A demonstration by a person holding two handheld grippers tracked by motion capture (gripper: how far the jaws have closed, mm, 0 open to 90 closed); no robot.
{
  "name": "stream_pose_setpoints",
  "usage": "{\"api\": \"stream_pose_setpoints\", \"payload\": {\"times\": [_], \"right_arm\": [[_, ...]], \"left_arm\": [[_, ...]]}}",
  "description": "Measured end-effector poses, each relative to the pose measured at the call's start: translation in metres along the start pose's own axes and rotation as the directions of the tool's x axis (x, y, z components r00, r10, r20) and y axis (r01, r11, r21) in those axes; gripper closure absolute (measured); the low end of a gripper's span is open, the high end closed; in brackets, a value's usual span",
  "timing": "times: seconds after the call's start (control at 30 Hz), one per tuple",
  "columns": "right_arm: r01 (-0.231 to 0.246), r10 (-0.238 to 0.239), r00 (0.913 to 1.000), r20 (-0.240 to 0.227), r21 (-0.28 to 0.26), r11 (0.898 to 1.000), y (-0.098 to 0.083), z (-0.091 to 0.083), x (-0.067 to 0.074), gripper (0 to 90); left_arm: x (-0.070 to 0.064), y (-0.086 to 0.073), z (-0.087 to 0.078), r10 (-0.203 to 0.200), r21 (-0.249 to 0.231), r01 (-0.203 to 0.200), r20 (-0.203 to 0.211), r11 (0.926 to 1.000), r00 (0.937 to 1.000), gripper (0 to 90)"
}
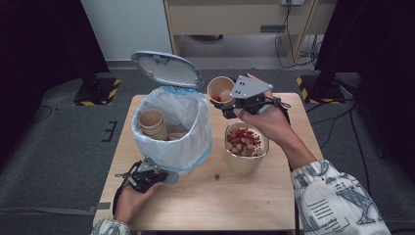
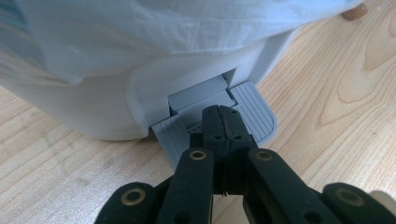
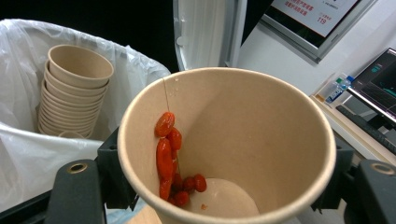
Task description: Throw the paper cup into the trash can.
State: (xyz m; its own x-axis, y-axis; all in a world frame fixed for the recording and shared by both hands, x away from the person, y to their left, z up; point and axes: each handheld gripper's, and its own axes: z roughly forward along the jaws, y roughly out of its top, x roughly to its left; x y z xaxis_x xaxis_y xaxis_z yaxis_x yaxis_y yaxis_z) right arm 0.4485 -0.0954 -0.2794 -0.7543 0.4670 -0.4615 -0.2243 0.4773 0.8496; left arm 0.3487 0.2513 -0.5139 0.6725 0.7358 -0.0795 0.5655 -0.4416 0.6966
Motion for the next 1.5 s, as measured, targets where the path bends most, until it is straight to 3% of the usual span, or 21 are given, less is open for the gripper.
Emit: {"api": "stream_pose_setpoints", "payload": {"times": [0.87, 1.5], "right_arm": [[-0.066, 0.064, 0.9964, -0.056, -0.047, 0.997, 0.018, 0.021, 0.012, 27.8], [-0.112, 0.105, 0.9891, -0.103, -0.063, 0.992, 0.028, 0.044, 0.024, 27.5]], "left_arm": [[0.000, 0.000, 0.000, 0.000, 0.000, 0.000, 0.001, 1.0000, 1.0000, 90.0], [0.000, 0.000, 0.000, 0.000, 0.000, 0.000, 0.001, 1.0000, 1.0000, 90.0]]}}
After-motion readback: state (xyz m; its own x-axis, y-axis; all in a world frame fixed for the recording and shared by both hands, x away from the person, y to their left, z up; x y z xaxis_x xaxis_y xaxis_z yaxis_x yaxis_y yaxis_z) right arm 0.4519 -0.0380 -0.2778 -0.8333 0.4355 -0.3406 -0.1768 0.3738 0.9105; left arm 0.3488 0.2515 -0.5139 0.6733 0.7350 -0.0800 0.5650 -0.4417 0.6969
